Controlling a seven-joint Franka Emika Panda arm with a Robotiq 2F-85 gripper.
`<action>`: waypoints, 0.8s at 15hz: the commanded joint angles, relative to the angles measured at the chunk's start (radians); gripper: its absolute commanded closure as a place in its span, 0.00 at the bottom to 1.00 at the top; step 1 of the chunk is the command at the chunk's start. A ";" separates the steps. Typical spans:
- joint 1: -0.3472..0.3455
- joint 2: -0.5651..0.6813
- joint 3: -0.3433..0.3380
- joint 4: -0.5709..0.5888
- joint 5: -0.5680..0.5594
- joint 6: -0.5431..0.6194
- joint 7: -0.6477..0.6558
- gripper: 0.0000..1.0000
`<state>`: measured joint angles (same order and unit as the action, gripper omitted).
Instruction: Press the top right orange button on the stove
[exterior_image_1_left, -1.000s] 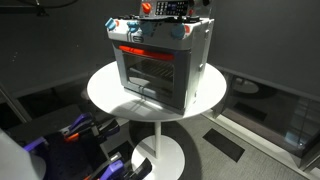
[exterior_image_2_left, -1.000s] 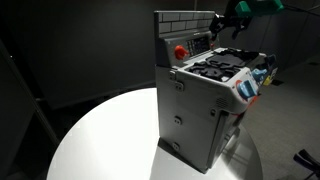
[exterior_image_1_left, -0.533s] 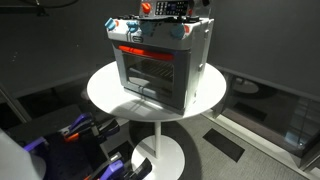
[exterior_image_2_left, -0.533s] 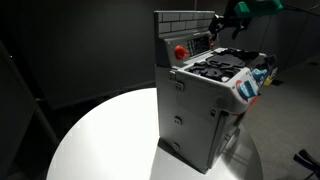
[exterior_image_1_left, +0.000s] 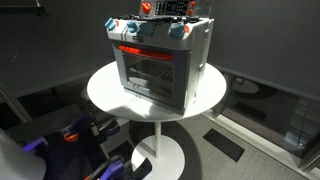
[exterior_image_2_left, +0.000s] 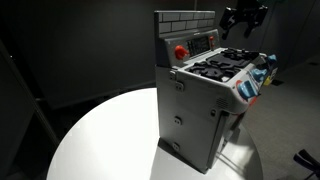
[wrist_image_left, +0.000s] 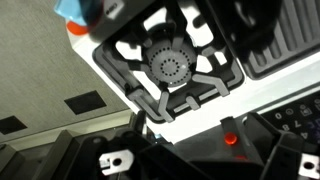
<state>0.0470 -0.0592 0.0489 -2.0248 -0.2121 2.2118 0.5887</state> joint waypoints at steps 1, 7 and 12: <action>-0.002 -0.122 0.006 -0.083 0.070 -0.099 -0.078 0.00; -0.002 -0.289 -0.003 -0.209 0.205 -0.216 -0.236 0.00; -0.013 -0.398 -0.003 -0.258 0.239 -0.362 -0.325 0.00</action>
<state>0.0478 -0.3817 0.0467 -2.2490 0.0153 1.9235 0.3144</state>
